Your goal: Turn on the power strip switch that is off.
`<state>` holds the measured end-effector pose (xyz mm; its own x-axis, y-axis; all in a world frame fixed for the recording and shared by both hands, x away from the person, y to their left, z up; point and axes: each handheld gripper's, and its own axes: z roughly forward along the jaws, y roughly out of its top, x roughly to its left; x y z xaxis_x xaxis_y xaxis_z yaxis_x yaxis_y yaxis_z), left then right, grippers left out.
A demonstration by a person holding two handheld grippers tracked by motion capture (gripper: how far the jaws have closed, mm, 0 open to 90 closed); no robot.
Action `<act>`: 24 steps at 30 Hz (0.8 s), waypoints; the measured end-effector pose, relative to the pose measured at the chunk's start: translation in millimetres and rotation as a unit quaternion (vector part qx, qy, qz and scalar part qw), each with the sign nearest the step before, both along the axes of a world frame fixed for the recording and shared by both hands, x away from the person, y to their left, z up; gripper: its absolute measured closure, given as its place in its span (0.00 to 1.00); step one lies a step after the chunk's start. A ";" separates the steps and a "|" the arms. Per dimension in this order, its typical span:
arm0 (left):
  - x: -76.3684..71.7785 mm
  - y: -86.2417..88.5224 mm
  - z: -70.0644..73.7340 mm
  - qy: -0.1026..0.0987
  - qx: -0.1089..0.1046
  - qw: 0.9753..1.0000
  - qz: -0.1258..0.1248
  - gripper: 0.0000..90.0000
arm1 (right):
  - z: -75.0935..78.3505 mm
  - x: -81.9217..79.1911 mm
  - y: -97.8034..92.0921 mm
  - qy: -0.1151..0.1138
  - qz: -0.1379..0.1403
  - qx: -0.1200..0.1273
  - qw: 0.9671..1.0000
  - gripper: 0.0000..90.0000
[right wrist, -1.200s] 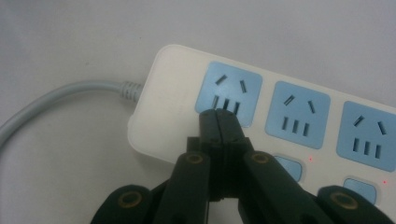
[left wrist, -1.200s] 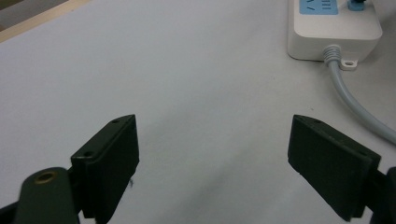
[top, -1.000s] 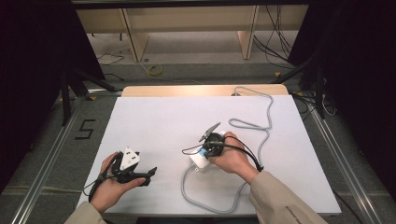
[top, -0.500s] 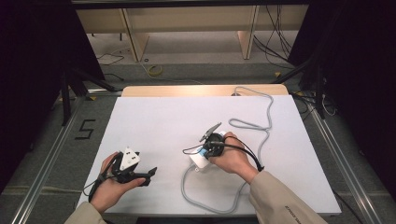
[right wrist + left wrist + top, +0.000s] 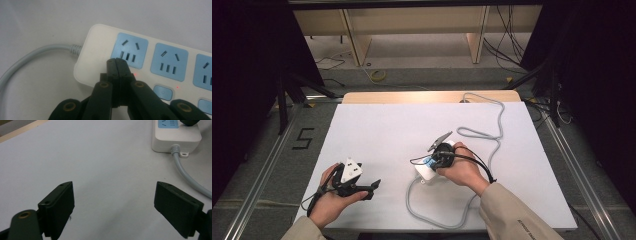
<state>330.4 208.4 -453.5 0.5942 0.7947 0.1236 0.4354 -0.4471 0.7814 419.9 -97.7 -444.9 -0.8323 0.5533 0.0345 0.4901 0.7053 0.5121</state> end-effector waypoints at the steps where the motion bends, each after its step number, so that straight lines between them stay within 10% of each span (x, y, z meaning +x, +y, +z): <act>1: 0.2 -0.1 0.0 -0.001 0.000 1.000 0.000 0.18 | 0.8 -0.3 -1.4 0.005 -0.002 0.006 1.000 1.00; 14: -0.5 -3.6 -0.1 0.000 0.003 1.000 -0.002 0.18 | 12.5 -10.1 -22.5 -0.035 -0.008 0.045 0.998 0.92; 24: -0.4 -2.3 0.0 0.000 0.002 1.000 0.002 0.18 | 17.9 -17.0 -51.2 -0.063 -0.004 0.116 0.991 0.63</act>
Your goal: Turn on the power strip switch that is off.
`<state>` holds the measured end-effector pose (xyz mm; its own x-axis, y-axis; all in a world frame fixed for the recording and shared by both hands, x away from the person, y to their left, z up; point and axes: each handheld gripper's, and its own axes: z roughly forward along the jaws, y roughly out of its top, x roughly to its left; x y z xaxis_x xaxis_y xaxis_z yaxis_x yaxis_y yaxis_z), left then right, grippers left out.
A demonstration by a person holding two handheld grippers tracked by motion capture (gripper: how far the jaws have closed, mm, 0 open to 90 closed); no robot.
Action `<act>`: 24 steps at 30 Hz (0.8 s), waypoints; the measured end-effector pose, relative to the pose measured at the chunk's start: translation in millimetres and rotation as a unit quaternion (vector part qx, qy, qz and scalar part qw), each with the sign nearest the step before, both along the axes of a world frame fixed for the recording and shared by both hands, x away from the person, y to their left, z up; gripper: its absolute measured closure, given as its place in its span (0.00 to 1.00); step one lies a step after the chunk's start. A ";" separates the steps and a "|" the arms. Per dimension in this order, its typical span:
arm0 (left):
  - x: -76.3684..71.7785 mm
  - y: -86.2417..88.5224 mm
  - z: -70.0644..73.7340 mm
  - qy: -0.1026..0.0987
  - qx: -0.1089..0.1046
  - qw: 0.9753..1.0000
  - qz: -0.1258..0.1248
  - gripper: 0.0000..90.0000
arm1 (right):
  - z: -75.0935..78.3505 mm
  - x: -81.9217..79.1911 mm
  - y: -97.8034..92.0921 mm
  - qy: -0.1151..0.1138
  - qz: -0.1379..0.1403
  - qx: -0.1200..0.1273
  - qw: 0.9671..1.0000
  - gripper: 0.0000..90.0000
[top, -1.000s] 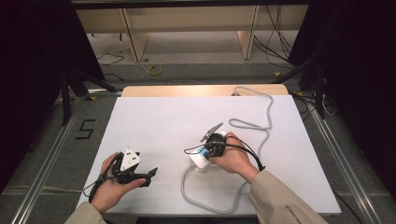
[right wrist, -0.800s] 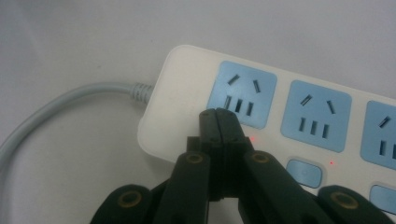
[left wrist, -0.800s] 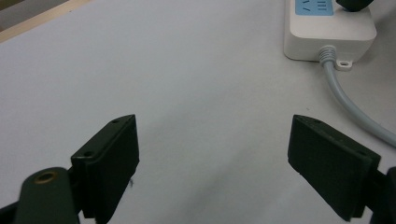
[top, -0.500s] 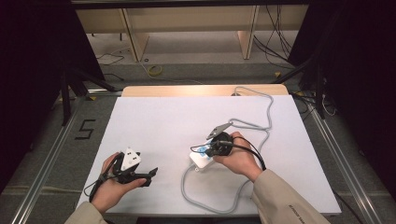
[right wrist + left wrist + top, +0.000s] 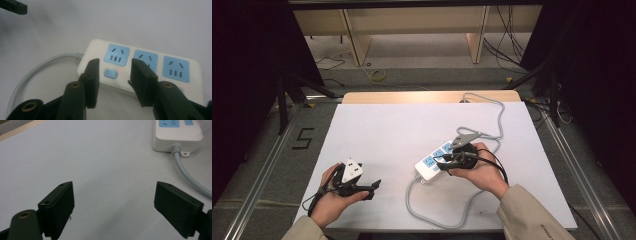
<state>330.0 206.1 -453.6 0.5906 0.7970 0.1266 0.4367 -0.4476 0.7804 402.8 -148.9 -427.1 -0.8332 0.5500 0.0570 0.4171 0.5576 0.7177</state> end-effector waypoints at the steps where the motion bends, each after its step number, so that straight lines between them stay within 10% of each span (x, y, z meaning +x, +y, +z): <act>1: 0.0 -0.7 -0.1 0.000 0.000 1.000 0.000 0.18 | 3.2 -3.7 -10.4 -0.007 -0.006 0.019 1.000 0.59; 24: 2.5 -4.4 -1.8 0.004 0.002 1.000 -0.002 0.18 | -0.7 -44.7 -107.8 -0.027 -0.122 0.074 0.989 0.31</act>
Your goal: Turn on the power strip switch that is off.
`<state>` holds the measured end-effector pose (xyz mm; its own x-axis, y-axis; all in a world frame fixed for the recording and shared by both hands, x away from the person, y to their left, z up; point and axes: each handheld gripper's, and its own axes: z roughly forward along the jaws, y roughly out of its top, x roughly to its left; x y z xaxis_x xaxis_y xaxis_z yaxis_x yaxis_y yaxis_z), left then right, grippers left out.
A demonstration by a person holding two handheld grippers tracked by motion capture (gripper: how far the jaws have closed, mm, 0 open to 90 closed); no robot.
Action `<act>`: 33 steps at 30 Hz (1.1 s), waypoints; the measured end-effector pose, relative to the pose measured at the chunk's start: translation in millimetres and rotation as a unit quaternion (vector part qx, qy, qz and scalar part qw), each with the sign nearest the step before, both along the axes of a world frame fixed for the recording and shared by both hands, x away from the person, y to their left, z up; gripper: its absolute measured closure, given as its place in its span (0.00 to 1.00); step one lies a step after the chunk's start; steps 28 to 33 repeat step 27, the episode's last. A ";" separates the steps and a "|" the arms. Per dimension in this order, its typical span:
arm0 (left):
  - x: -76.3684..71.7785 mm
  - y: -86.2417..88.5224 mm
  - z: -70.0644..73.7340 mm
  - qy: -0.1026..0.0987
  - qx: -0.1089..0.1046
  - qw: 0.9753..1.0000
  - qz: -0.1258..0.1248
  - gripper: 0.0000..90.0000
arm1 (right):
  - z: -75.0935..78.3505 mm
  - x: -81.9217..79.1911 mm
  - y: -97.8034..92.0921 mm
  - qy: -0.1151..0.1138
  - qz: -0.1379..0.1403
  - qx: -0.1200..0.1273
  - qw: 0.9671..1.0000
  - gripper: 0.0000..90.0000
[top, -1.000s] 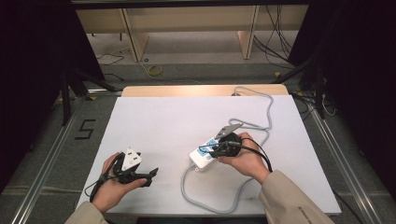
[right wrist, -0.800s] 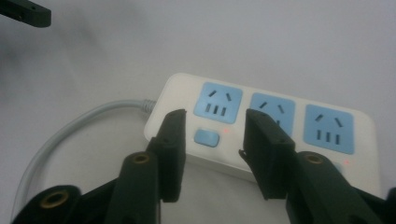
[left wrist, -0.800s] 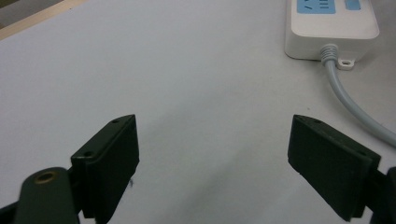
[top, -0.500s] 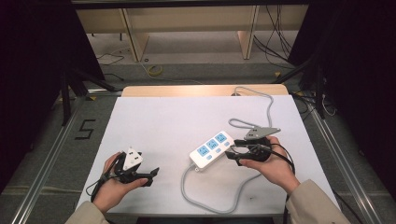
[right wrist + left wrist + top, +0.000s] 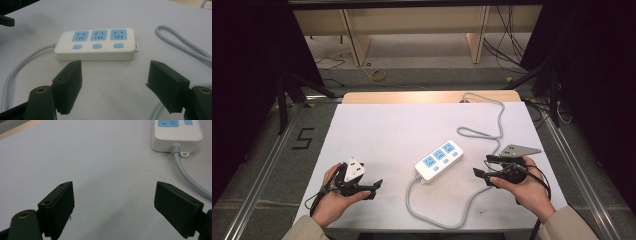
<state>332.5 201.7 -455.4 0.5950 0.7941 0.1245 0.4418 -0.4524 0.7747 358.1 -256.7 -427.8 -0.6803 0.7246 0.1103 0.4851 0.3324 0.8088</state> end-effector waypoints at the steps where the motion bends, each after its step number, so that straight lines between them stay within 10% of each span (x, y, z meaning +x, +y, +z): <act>1: -0.2 -0.1 0.2 -0.001 0.001 1.000 -0.001 0.18 | -0.8 -2.7 -3.0 -0.001 -0.003 0.003 1.000 0.31; 14: -0.7 1.0 0.0 0.002 0.004 1.000 -0.003 0.18 | -11.4 -25.6 -39.7 0.000 -0.034 0.019 0.999 0.31; 33: 0.2 0.5 -1.4 0.007 0.007 1.000 -0.001 0.18 | -11.6 -30.0 -46.3 -0.021 -0.044 0.027 0.998 0.31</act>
